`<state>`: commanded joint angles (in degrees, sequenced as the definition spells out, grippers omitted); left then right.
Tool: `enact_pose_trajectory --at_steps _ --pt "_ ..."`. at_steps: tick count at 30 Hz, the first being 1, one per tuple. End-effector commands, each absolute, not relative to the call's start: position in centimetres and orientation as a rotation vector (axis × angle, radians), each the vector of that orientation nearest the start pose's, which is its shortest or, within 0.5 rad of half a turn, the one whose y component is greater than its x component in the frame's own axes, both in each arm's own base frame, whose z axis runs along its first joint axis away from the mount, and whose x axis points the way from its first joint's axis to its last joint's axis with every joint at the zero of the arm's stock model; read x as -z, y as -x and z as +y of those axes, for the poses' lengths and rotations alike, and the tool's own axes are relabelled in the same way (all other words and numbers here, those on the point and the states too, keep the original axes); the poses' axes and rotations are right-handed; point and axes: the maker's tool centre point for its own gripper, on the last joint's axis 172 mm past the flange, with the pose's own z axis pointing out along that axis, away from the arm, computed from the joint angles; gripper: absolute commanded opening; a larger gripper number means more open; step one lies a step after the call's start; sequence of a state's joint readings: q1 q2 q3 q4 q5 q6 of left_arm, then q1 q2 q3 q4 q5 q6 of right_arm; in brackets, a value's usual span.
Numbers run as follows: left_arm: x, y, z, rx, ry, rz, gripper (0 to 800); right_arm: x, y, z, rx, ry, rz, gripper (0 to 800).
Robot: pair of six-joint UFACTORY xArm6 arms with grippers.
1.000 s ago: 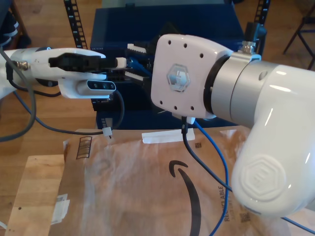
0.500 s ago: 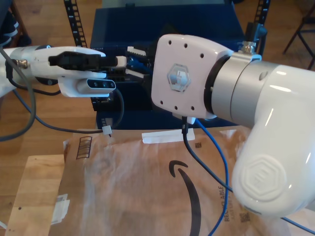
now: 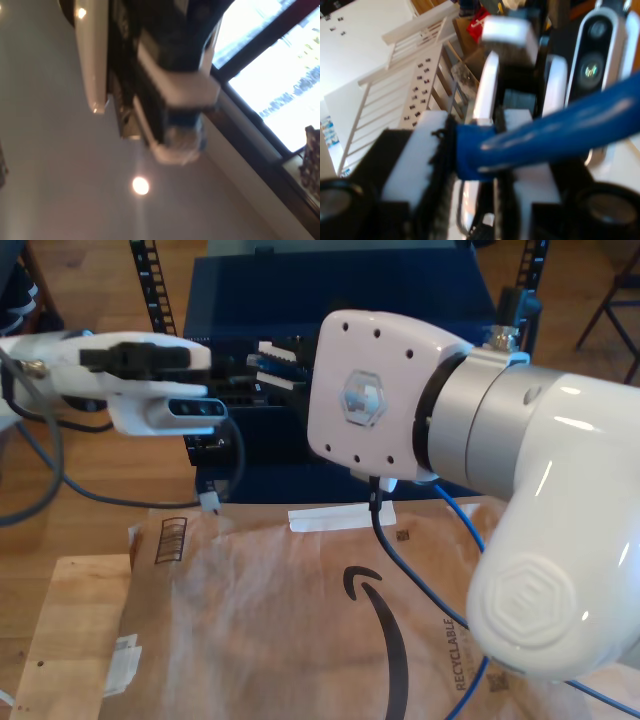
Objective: Grab the cable and plug it in
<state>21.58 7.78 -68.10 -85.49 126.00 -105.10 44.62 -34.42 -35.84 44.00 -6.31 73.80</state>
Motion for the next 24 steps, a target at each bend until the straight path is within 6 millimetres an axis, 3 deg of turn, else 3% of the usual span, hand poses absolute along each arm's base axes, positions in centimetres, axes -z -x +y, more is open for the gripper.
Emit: enact_pose_trajectory --at_steps 3,7,12,17,19,21,24 --pt "-45.9 -42.3 -8.7 1.912 -0.775 1.558 798 -47.0 -43.2 26.8 0.363 1.403 1.196 1" --pt "-41.7 -40.9 -5.4 1.761 -0.856 1.814 798 -43.6 -44.9 23.6 0.441 1.400 1.267 1" --pt "-36.0 -36.3 -1.7 1.588 -1.029 2.111 798 -40.1 -45.5 19.1 0.589 1.375 1.315 1" --pt "-32.4 -30.5 2.5 1.435 -1.261 2.320 798 -40.3 -44.7 12.7 0.985 1.319 1.221 4" --pt "-31.4 -28.1 3.6 1.385 -1.402 2.310 798 -40.3 -44.3 10.4 1.135 1.296 1.202 4" --pt "-30.6 -26.0 4.3 1.354 -1.518 2.234 798 -39.4 -43.6 9.5 1.234 1.308 1.192 4" --pt "-29.0 -23.2 8.0 1.310 -1.462 2.224 799 -38.1 -42.6 9.7 1.352 1.325 1.167 6"
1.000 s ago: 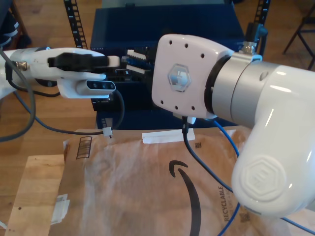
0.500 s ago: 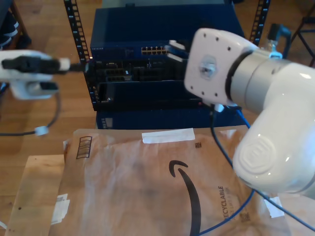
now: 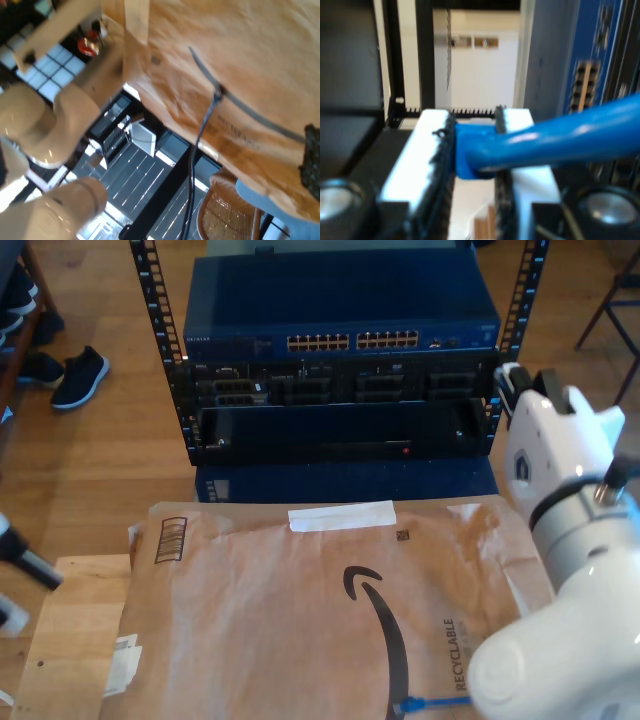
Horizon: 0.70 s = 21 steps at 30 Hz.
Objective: Grab the cable and plug it in
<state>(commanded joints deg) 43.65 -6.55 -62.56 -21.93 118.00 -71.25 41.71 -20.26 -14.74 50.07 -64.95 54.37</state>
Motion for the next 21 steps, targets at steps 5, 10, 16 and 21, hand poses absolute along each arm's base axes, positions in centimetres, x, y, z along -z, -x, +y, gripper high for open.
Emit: enact_pose_trajectory --at_steps 5,10,16,21 --pt "-27.1 -16.9 12.5 1.220 -1.498 2.180 799 -33.5 -42.9 10.6 1.452 1.412 1.193 2" --pt "-23.7 -8.9 13.8 1.127 -1.635 2.217 799 -31.7 -46.1 13.4 1.457 1.434 1.215 2" --pt "-18.0 -2.2 13.2 0.980 -1.768 2.178 799 -31.3 -47.8 15.1 1.452 1.426 1.220 1" --pt "-14.1 0.5 13.7 0.866 -1.753 2.169 799 -30.3 -49.2 16.4 1.457 1.434 1.223 1"
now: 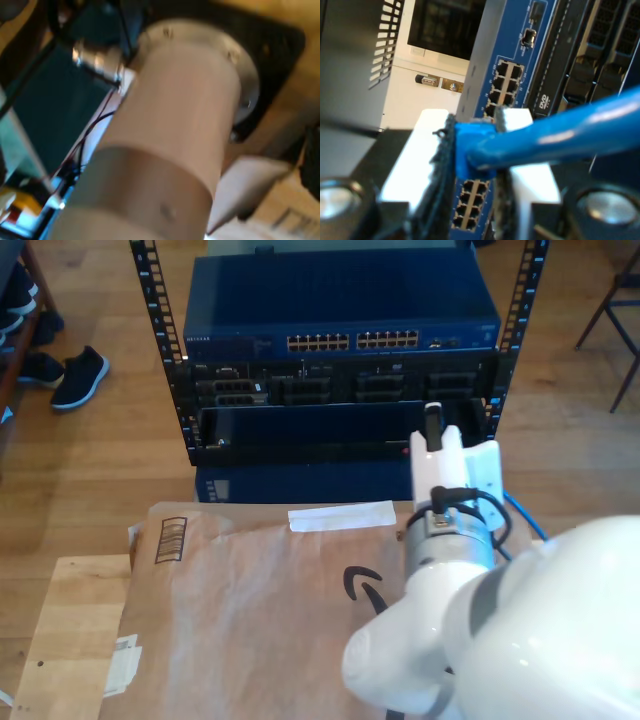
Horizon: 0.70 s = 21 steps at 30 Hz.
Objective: Grab the cable and plug it in
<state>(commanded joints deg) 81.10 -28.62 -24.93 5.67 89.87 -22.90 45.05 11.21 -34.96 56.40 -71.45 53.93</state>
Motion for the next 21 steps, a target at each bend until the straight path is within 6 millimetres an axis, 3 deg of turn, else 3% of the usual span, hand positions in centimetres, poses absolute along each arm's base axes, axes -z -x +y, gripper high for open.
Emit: enact_pose_trajectory --at_steps 3,5,8,10,15,17,19,21 --pt "-11.9 1.4 12.8 0.838 -1.724 2.166 799 -30.0 -49.7 16.7 1.457 1.434 1.227 1" --pt "-10.8 1.7 13.5 0.775 -1.721 2.202 799 -29.5 -50.0 17.0 1.458 1.442 1.227 1" --pt "-10.2 2.4 13.4 0.735 -1.700 2.209 799 -28.7 -50.0 16.5 1.466 1.449 1.250 1" --pt "-9.4 2.5 11.5 0.758 -1.707 2.159 799 -28.7 -49.8 15.9 1.469 1.438 1.277 1" --pt "-9.1 2.6 12.2 0.681 -1.805 2.110 799 -28.1 -49.6 15.5 1.474 1.445 1.295 1" --pt "-6.9 2.8 11.6 0.627 -1.857 2.075 799 -28.1 -49.6 15.2 1.486 1.449 1.302 1" --pt "-5.0 3.0 12.7 0.525 -1.888 2.117 800 -28.3 -49.6 15.2 1.508 1.472 1.287 1" --pt "-2.9 3.4 12.0 0.493 -1.849 2.154 800 -28.2 -49.7 15.3 1.507 1.473 1.286 1"
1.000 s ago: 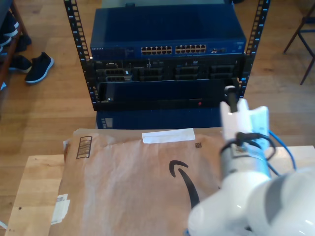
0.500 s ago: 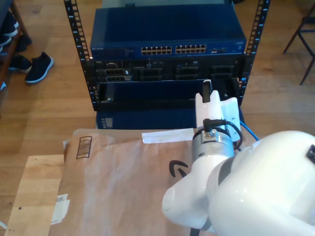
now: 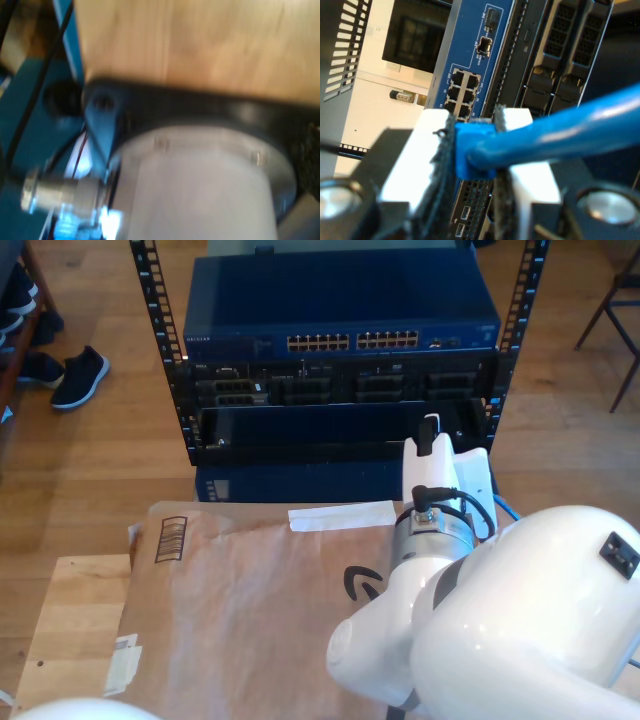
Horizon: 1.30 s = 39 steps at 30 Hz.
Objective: Grab the cable and plug it in
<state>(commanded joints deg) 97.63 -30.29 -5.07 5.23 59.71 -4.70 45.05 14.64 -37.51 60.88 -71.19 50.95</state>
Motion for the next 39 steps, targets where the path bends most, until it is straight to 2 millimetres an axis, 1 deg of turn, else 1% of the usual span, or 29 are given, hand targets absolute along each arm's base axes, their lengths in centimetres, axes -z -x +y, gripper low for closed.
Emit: enact_pose_trajectory --at_steps 5,7,9,10,12,14,16,18,19,20,22,24,26,28,29,30,31,32,34,37,39 --pt "-2.8 3.6 11.9 0.503 -1.818 2.155 800 -28.6 -49.7 15.7 1.503 1.468 1.276 1" --pt "-2.8 3.6 11.9 0.505 -1.818 2.156 800 -28.3 -49.6 16.1 1.497 1.476 1.272 1" --pt "-2.8 3.6 11.9 0.503 -1.817 2.157 800 -27.2 -49.5 16.4 1.498 1.504 1.269 1" --pt "-2.8 3.6 11.9 0.503 -1.818 2.155 800 -27.0 -49.5 16.8 1.494 1.510 1.263 1" --pt "-2.8 3.6 11.9 0.503 -1.817 2.157 800 -27.4 -49.6 17.4 1.488 1.496 1.257 1" --pt "-2.8 3.6 11.9 0.503 -1.818 2.155 800 -27.1 -49.7 17.5 1.489 1.501 1.257 0" --pt "-2.8 3.6 11.9 0.503 -1.819 2.157 800 -27.3 -49.8 17.3 1.489 1.488 1.271 1" --pt "-2.8 3.6 11.9 0.505 -1.818 2.156 800 -27.5 -49.9 16.7 1.490 1.451 1.324 0" --pt "-2.8 3.6 11.9 0.503 -1.818 2.155 800 -27.6 -50.1 16.8 1.489 1.435 1.340 0" --pt "-2.8 3.6 11.9 0.504 -1.818 2.156 800 -26.9 -50.2 16.8 1.494 1.447 1.343 0" --pt "-2.8 3.6 11.9 0.503 -1.818 2.155 800 -24.7 -50.2 16.8 1.512 1.496 1.339 0" --pt "-2.8 3.6 11.9 0.503 -1.817 2.157 800 -23.9 -49.9 16.3 1.527 1.511 1.343 0" --pt "-2.8 3.6 11.9 0.503 -1.817 2.156 800 -24.1 -49.9 16.3 1.525 1.506 1.346 0" --pt "-2.8 3.6 11.9 0.505 -1.818 2.156 800 -23.8 -49.4 16.8 1.518 1.520 1.336 0" --pt "-2.8 3.6 11.9 0.503 -1.817 2.157 800 -23.7 -49.3 16.7 1.517 1.520 1.343 0" --pt "-2.8 3.6 11.9 0.504 -1.820 2.155 800 -23.9 -49.2 17.0 1.513 1.517 1.339 0" --pt "-2.8 3.6 11.9 0.505 -1.818 2.156 800 -24.4 -49.0 17.8 1.497 1.513 1.325 0" --pt "-2.8 3.6 11.9 0.503 -1.817 2.157 800 -25.0 -48.9 18.2 1.484 1.506 1.321 0" --pt "-2.8 3.6 11.9 0.503 -1.817 2.157 800 -25.5 -48.9 18.5 1.473 1.497 1.319 0" --pt "-2.8 3.6 11.9 0.503 -1.817 2.156 800 -25.6 -49.3 18.9 1.458 1.494 1.322 0" --pt "-2.8 3.6 11.9 0.503 -1.815 2.158 800 -25.0 -49.7 19.7 1.422 1.519 1.324 0"
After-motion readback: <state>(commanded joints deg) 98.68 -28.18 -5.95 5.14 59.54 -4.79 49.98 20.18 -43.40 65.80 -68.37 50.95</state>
